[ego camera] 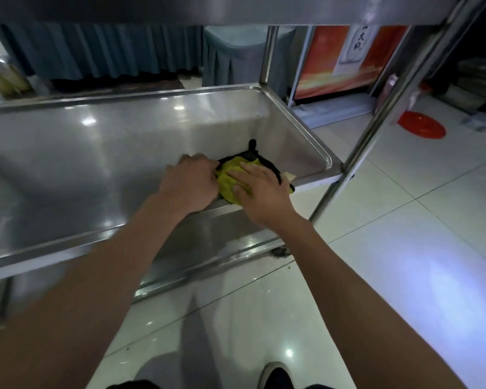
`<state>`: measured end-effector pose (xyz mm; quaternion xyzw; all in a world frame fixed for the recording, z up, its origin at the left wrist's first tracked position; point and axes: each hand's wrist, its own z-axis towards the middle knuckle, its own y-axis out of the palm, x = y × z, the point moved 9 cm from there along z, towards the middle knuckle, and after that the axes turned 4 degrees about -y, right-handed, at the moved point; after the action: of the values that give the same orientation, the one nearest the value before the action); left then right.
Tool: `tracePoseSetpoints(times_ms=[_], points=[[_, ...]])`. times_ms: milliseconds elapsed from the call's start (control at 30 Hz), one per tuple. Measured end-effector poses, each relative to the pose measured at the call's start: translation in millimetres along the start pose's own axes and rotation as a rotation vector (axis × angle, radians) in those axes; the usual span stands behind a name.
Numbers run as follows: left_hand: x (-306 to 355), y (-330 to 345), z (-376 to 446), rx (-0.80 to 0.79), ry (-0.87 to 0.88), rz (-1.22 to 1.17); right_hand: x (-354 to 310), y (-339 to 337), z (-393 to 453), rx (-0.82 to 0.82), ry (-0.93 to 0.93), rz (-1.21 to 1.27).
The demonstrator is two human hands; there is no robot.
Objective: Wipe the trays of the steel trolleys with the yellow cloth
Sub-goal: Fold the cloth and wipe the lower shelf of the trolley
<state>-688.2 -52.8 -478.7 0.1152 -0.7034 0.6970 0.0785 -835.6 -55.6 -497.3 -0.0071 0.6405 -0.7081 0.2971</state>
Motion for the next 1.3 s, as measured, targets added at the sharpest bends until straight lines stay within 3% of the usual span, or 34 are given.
tracePoseSetpoints(times_ms=[200,400,700,833,1300], points=[[4,14,-15,-0.035,0.014,0.139,26,-5,3,0.004,0.034,0.002],[0,21,-4,-0.034,0.026,0.203,129,-56,16,0.123,0.209,-0.098],[8,18,8,0.018,0.058,0.168,177,-54,89,0.021,0.288,-0.163],[9,19,7,0.026,0.051,0.137,178,-50,110,-0.05,0.266,-0.142],[0,10,-5,-0.071,0.12,0.084,63,-21,23,0.093,0.124,-0.062]])
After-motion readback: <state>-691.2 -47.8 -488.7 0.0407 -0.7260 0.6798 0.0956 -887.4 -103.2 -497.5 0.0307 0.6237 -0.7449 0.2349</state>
